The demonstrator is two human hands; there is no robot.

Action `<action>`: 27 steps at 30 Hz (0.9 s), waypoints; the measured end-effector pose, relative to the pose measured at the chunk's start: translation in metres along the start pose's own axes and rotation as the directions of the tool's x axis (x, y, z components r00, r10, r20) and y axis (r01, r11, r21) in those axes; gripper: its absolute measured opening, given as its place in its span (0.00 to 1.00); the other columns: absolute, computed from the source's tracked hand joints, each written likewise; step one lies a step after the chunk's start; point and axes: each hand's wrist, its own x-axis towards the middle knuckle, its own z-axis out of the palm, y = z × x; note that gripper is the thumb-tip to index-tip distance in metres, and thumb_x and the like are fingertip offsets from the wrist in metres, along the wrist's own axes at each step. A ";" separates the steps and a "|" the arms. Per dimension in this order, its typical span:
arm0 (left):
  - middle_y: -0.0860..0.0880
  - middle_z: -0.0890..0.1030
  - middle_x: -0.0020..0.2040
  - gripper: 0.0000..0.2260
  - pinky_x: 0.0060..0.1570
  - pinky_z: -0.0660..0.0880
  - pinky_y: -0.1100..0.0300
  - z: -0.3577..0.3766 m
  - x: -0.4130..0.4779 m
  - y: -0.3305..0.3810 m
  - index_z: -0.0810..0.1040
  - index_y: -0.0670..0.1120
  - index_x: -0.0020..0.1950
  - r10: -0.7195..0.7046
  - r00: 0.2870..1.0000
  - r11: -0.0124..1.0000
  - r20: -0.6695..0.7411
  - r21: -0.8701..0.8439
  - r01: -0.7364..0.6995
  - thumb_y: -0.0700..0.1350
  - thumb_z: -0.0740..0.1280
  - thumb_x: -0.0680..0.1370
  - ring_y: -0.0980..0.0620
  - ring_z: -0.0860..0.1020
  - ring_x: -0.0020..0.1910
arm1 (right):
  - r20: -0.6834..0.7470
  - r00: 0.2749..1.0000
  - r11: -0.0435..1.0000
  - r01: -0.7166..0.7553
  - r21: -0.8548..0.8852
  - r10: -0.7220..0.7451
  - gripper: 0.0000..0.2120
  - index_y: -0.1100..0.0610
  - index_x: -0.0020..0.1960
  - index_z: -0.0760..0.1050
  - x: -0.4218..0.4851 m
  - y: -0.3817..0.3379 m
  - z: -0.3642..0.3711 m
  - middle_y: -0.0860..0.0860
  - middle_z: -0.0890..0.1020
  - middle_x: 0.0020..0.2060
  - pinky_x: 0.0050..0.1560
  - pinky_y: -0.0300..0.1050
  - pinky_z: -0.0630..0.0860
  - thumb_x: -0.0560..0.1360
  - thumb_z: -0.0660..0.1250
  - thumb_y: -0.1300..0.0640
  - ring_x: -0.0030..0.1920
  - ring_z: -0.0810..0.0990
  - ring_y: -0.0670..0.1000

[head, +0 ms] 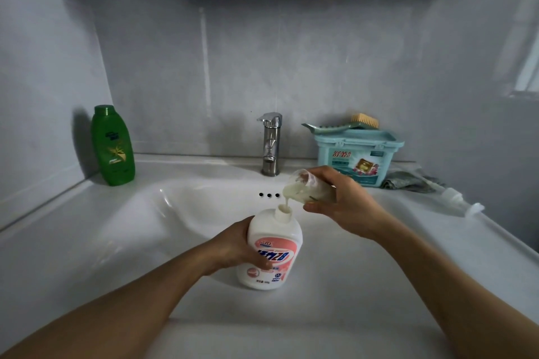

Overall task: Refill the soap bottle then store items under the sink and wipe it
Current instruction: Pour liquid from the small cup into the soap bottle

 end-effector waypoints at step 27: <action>0.52 0.84 0.52 0.30 0.56 0.79 0.54 0.000 0.002 -0.004 0.75 0.51 0.61 0.010 1.000 1.000 0.002 0.004 -0.010 0.35 0.79 0.63 0.54 0.82 0.52 | 0.000 1.000 1.000 0.003 0.004 -0.003 0.26 0.50 0.64 0.69 -0.001 -0.002 -0.001 0.40 0.72 0.48 0.41 0.28 0.70 0.69 0.73 0.57 0.45 0.72 0.39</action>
